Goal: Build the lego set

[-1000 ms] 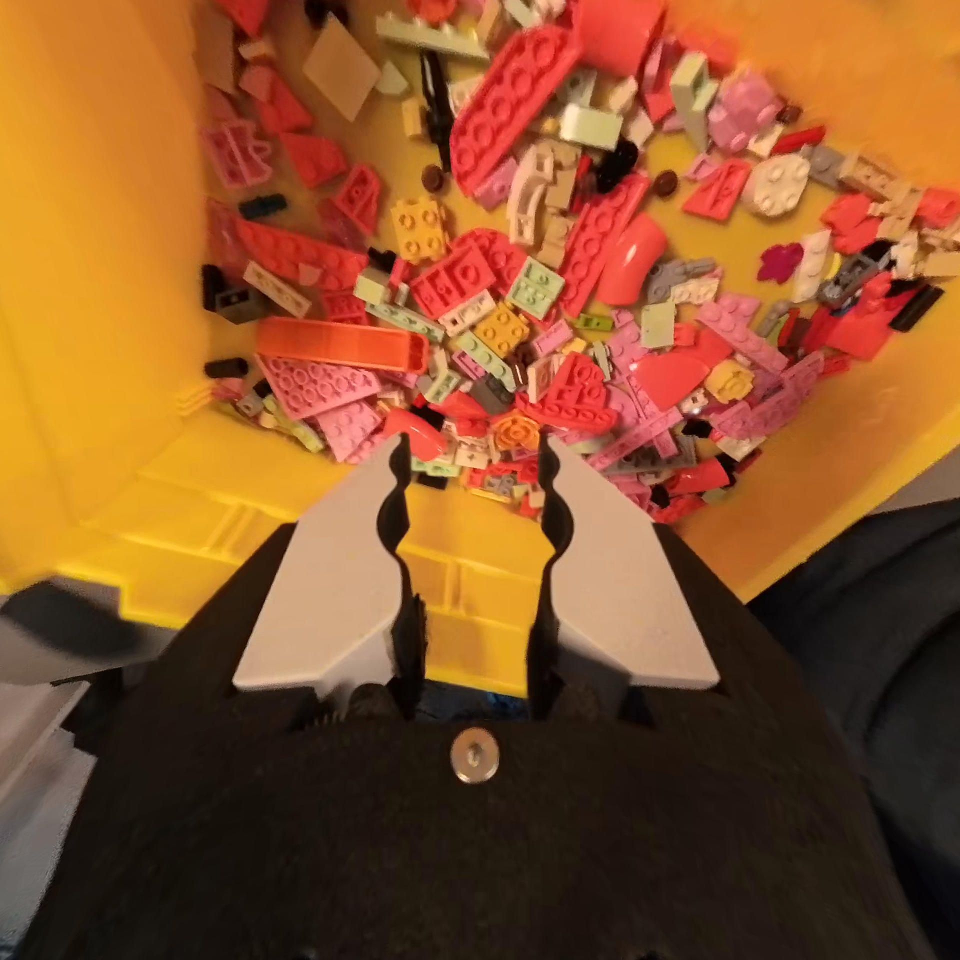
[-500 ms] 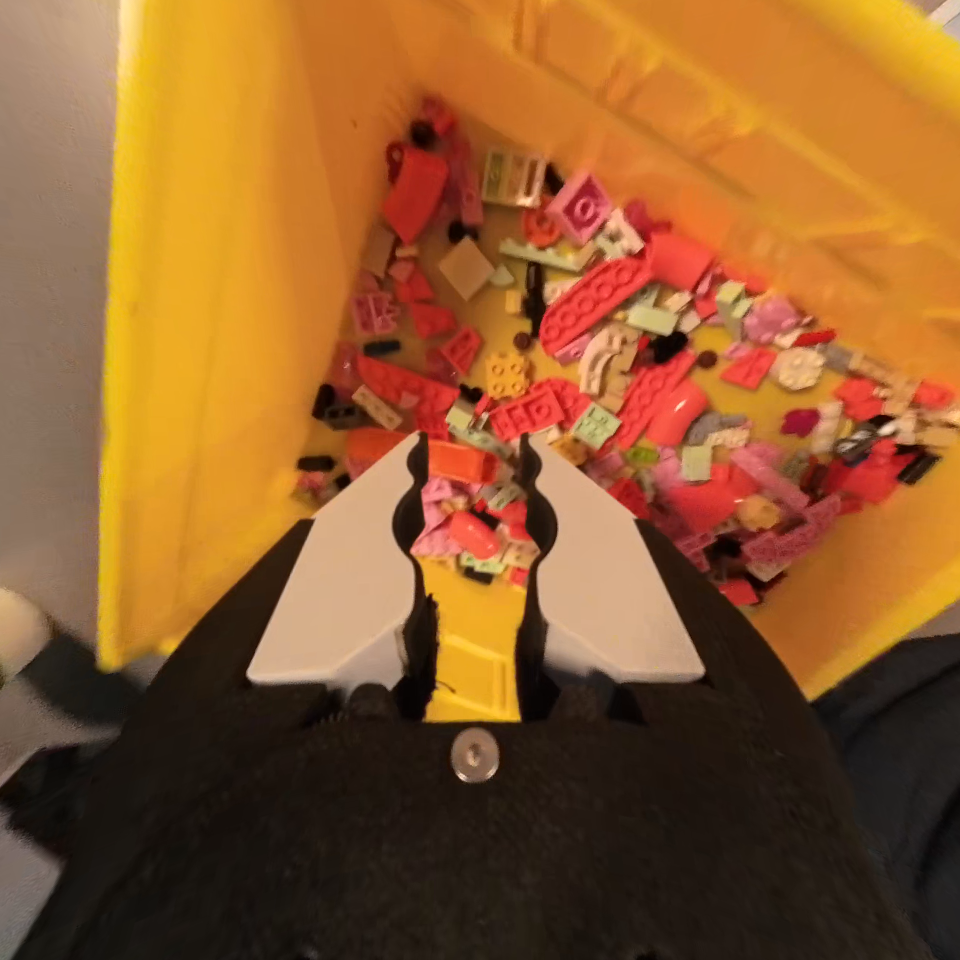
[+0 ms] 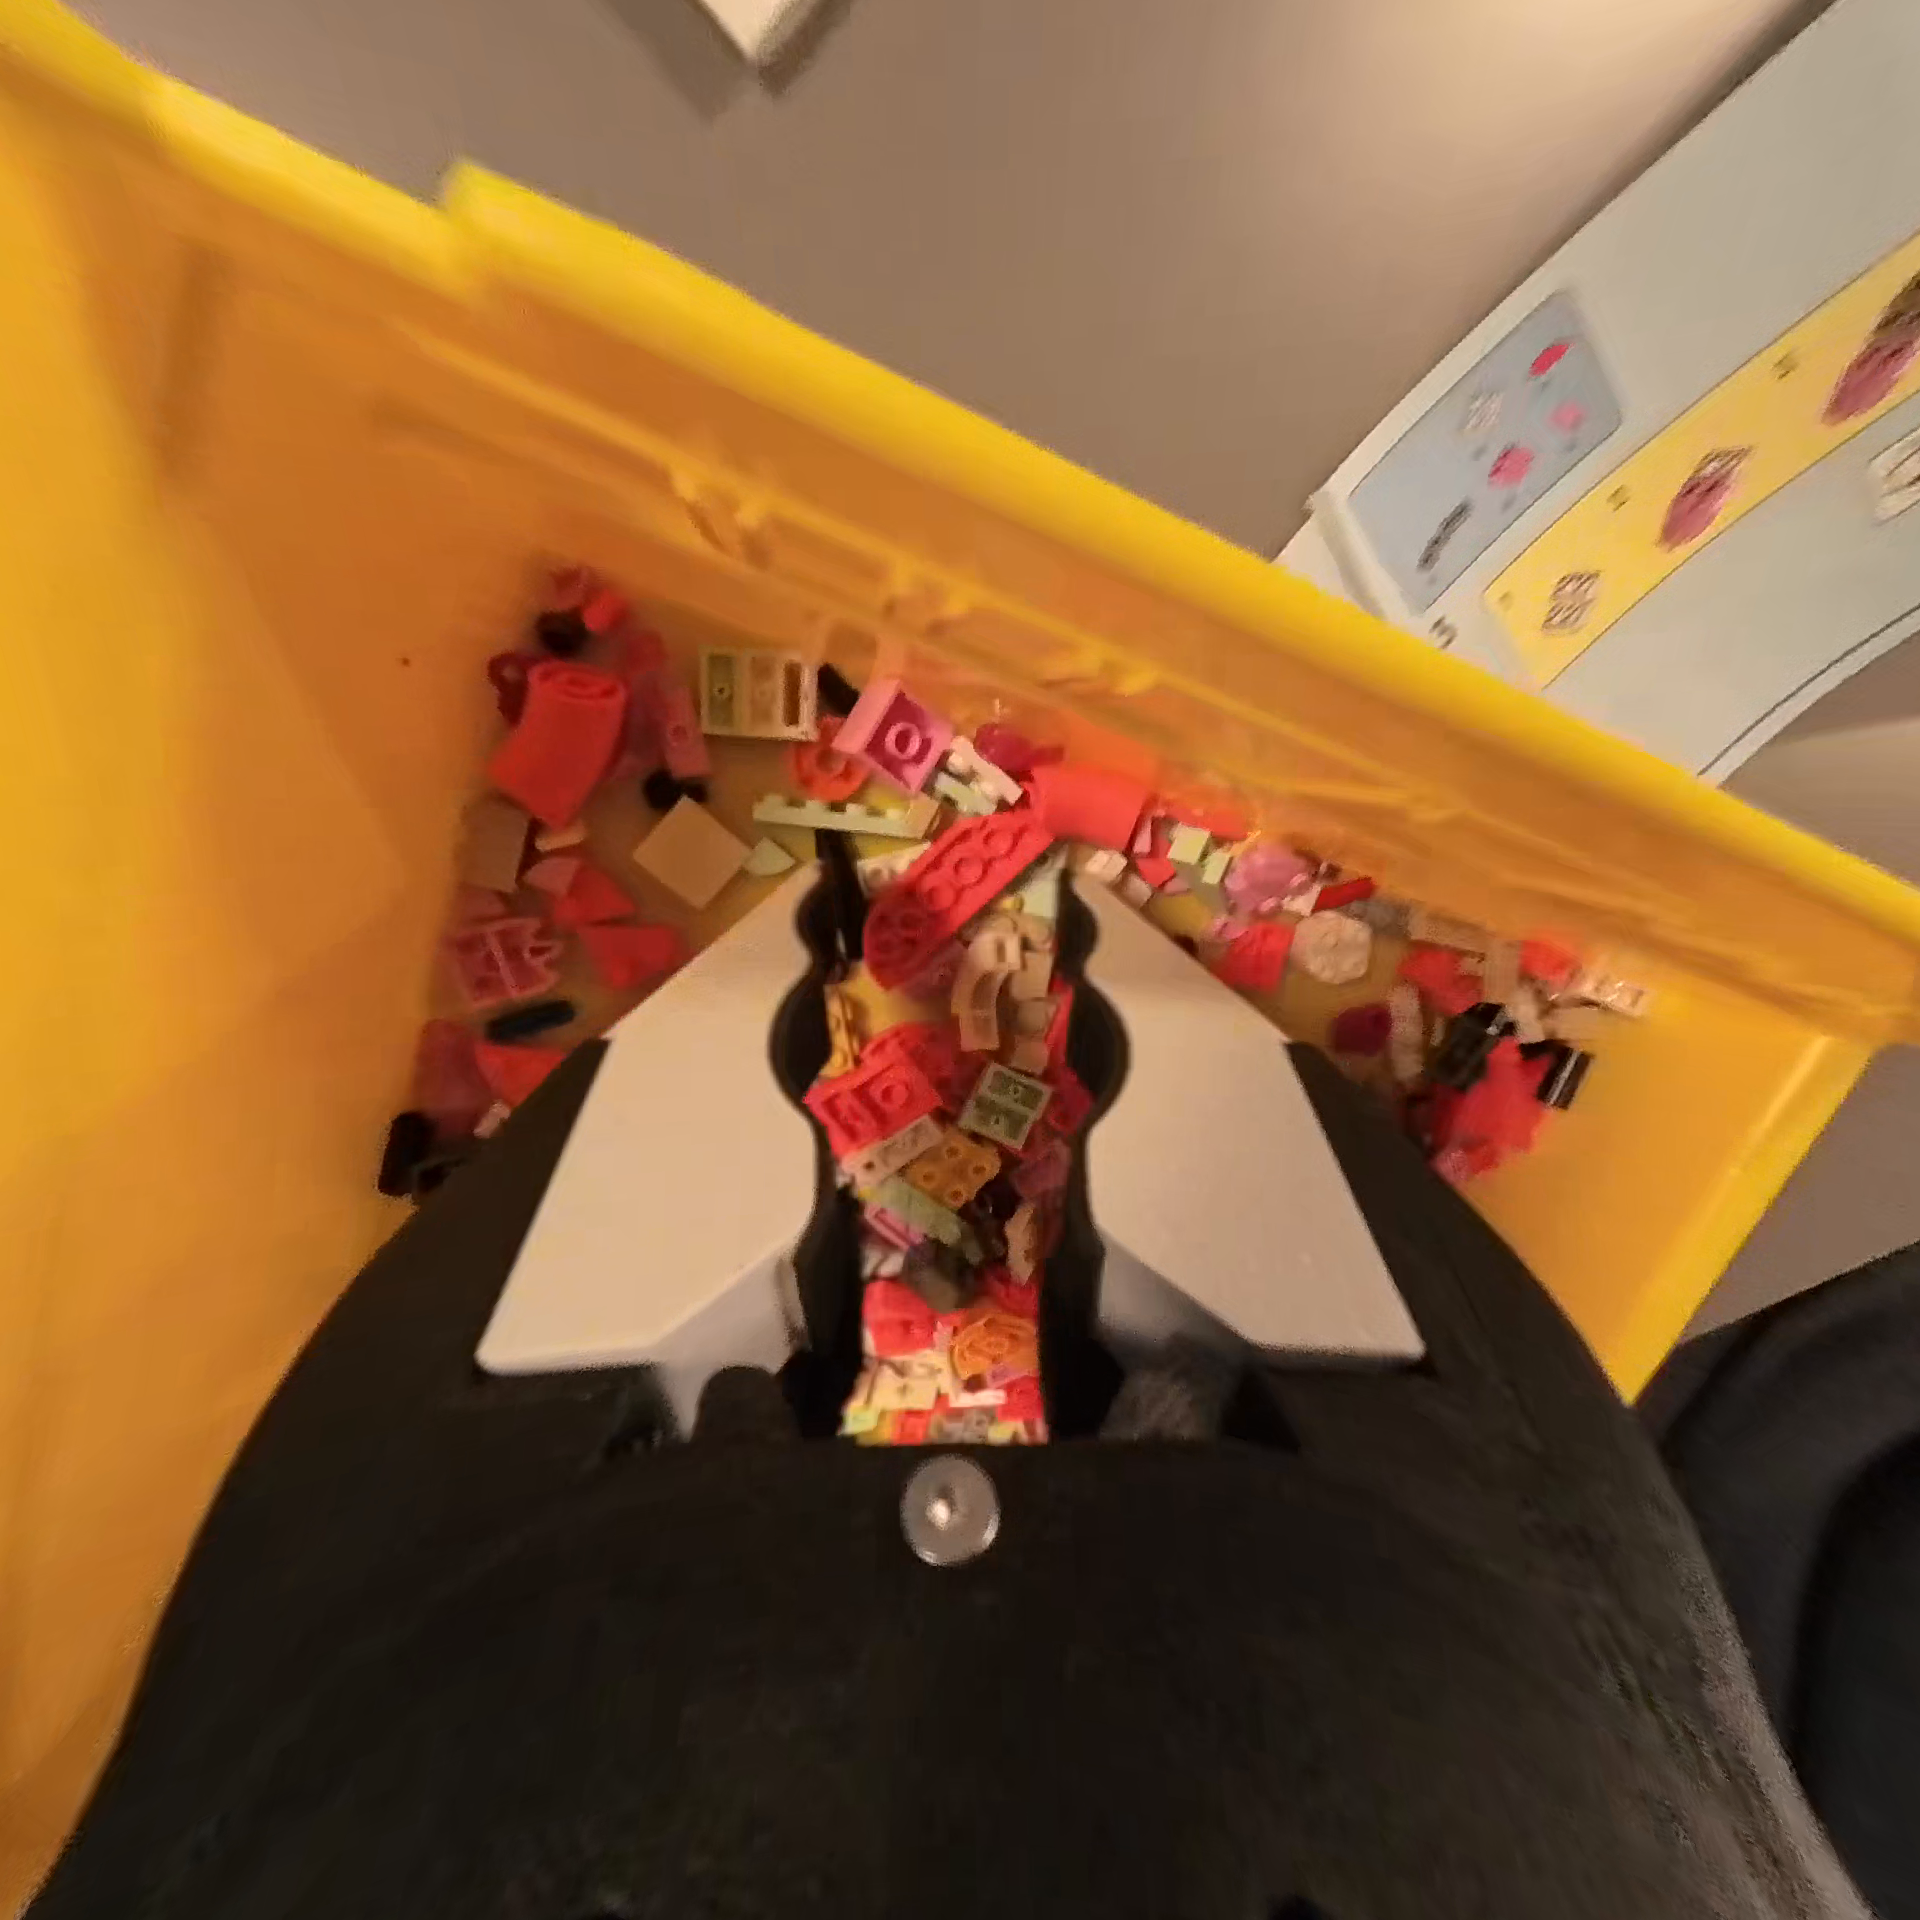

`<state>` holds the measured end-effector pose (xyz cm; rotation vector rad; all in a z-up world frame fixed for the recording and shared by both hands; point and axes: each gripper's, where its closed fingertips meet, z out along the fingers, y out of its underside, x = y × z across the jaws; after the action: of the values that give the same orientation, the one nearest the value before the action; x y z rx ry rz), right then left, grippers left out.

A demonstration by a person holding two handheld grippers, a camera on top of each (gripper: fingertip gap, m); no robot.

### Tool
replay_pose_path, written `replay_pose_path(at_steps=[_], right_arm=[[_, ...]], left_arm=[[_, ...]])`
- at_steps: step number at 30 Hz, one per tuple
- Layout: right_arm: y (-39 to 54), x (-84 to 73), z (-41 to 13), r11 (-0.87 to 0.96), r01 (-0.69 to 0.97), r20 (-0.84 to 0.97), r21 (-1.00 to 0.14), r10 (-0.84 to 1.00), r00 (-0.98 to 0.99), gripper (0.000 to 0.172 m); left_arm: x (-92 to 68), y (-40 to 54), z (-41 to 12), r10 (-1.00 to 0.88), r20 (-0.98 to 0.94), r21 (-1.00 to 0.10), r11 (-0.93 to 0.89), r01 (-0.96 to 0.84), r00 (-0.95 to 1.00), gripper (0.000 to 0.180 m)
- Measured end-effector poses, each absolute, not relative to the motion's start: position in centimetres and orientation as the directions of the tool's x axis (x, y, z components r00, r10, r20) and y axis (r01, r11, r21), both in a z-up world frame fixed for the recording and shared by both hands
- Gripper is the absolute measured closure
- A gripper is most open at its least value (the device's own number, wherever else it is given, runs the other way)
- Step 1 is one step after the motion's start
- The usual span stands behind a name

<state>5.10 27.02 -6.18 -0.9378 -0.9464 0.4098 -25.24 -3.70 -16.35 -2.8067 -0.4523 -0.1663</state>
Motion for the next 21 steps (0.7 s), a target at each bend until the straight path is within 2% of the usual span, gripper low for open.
replay_pose_path(at_steps=[2,6,7,8,9,12,14,15,18,21], right_arm=[[27.0,5.1,-6.2,0.555,0.087,0.505,-0.827,0.667,0.548,0.172],[27.0,5.0,-6.3,0.555,0.090,0.508,-0.827,0.669,0.543,0.172],[27.0,5.0,-6.3,0.555,0.090,0.508,-0.827,0.669,0.542,0.172],[27.0,4.9,-6.3,0.554,0.091,0.508,-0.827,0.670,0.541,0.172],[27.0,4.9,-6.3,0.554,0.091,0.508,-0.828,0.671,0.541,0.172],[26.9,4.9,-6.4,0.554,0.091,0.509,-0.828,0.672,0.538,0.172],[26.9,4.9,-6.4,0.554,0.093,0.511,-0.827,0.672,0.536,0.172],[26.9,4.8,-6.4,0.555,0.093,0.511,-0.827,0.672,0.536,0.172],[26.9,4.8,-6.4,0.553,0.093,0.511,-0.828,0.674,0.534,0.172],[26.9,4.8,-6.5,0.554,0.094,0.512,-0.827,0.675,0.531,0.172]], left_arm=[[-24.7,-4.3,-17.2,0.266,0.147,-0.211,-0.933,0.293,0.953,0.126],[-24.4,-4.9,-17.9,0.261,0.124,-0.168,-0.945,0.280,0.957,0.127],[-24.4,-5.1,-17.9,0.271,0.129,-0.158,-0.944,0.289,0.954,0.131],[-24.5,-5.5,-17.9,0.277,0.119,-0.149,-0.944,0.293,0.954,0.150],[-24.8,-5.7,-17.9,0.285,0.110,-0.146,-0.943,0.299,0.952,0.157],[-25.6,-6.5,-17.7,0.333,0.096,-0.144,-0.928,0.344,0.938,0.161],[-27.1,-6.9,-17.1,0.363,0.021,-0.176,-0.916,0.361,0.931,0.179],[-27.8,-7.1,-16.9,0.369,-0.015,-0.189,-0.914,0.359,0.929,0.177],[-26.8,-6.4,-16.2,0.352,0.055,-0.245,-0.902,0.354,0.934,0.147],[-24.4,-5.4,-15.6,0.305,0.177,-0.281,-0.896,0.345,0.936,0.144]])
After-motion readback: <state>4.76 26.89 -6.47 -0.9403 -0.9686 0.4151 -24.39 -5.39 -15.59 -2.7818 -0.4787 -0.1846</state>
